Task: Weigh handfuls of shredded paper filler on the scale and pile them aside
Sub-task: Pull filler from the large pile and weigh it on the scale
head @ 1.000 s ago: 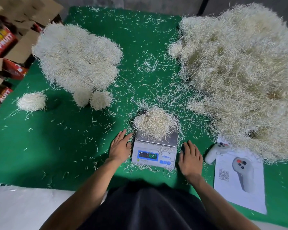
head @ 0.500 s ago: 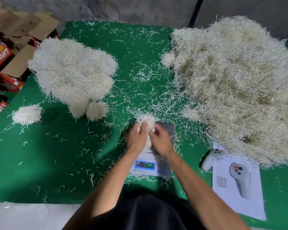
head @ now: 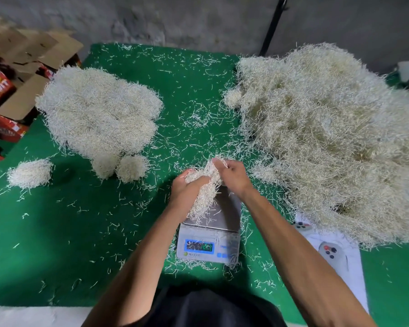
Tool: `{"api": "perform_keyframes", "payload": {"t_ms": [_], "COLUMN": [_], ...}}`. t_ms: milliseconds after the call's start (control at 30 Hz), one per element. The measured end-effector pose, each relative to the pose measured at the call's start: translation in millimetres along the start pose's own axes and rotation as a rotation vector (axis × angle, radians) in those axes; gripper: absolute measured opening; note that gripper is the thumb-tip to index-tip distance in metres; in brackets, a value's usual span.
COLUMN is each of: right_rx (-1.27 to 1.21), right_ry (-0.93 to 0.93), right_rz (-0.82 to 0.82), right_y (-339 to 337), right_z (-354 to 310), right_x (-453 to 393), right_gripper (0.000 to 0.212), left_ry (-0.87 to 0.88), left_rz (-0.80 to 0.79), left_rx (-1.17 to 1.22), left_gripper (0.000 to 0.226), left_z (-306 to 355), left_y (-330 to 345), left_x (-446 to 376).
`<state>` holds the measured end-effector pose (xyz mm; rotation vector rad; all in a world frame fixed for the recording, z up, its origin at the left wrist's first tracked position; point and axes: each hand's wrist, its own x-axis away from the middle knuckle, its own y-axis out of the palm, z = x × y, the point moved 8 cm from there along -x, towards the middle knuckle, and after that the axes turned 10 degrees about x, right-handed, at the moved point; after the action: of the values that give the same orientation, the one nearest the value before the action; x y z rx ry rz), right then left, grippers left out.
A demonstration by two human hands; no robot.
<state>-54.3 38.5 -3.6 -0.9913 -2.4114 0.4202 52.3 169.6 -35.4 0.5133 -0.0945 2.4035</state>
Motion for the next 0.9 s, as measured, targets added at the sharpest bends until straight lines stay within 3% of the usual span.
{"api": "perform_keyframes", "payload": {"t_ms": [133, 167, 233, 333, 367, 400, 433, 500, 533, 600, 667, 700, 767, 833, 900], "right_rx": [-0.227, -0.194, -0.166, -0.225, -0.161, -0.046, 0.083, 0.26, 0.272, 0.197, 0.05, 0.014, -0.04, -0.143, -0.168], "right_ry": [0.273, 0.282, 0.223, 0.183, 0.212, 0.237, 0.257, 0.188, 0.08, -0.091, -0.149, -0.153, -0.119, -0.066, -0.084], "right_rz": [0.395, 0.408, 0.375, 0.333, 0.39, 0.478, 0.553, 0.604, 0.532, 0.205, -0.129, -0.18, -0.137, -0.075, -0.088], "right_y": [-113.2, -137.2, -166.9, -170.6, -171.2, -172.3, -169.1, -145.5, -123.9, -64.8, -10.6, 2.8, 6.1, -2.9, -9.0], "right_z": [35.5, 41.9, 46.6, 48.1, 50.2, 55.2, 59.6, 58.2, 51.9, 36.3, 23.9, 24.3, 35.5, 47.1, 49.9], "right_x": [-31.9, -37.5, -48.8, -59.2, -56.3, -50.6, -41.0, -18.8, -11.4, 6.4, 31.3, 39.1, 41.2, 40.3, 37.9], "right_gripper": [0.037, 0.04, 0.045, 0.072, 0.081, 0.082, 0.078, 0.062, 0.053, 0.047, 0.06, 0.064, 0.057, 0.05, 0.057], "left_ry": [0.022, 0.026, -0.006, -0.026, -0.034, -0.053, -0.074, -0.107, -0.14, -0.23, -0.324, -0.329, -0.309, -0.226, -0.031], "left_rz": [0.107, 0.142, 0.194, 0.217, 0.226, 0.22, 0.213, 0.18, 0.159, 0.035, -0.224, -0.327, -0.313, -0.136, -0.031], "left_rx": [0.047, 0.03, 0.006, 0.032, 0.031, 0.037, 0.053, 0.048, 0.065, 0.151, 0.3, 0.367, 0.373, 0.173, -0.186], "left_gripper": [0.102, 0.091, 0.037, 0.036, 0.04, 0.064, 0.086, 0.105, 0.108, 0.106, 0.092, 0.083, 0.068, 0.076, 0.067], "left_z": [2.8, 8.6, 3.7, -7.6, -7.6, -16.0, -17.7, -25.5, -31.8, -35.1, -38.8, -36.7, -32.4, -34.0, -26.4], "left_y": [-29.5, -40.2, -57.1, -52.5, -48.2, -43.7, -37.1, -26.8, -21.0, -3.3, 23.8, 31.8, 27.5, 2.7, -21.2], "left_x": [-1.7, 3.1, 3.1, -4.4, -1.7, -5.7, -2.6, -2.6, -4.7, -4.2, -1.4, 1.6, 2.1, -4.5, -6.5]}}
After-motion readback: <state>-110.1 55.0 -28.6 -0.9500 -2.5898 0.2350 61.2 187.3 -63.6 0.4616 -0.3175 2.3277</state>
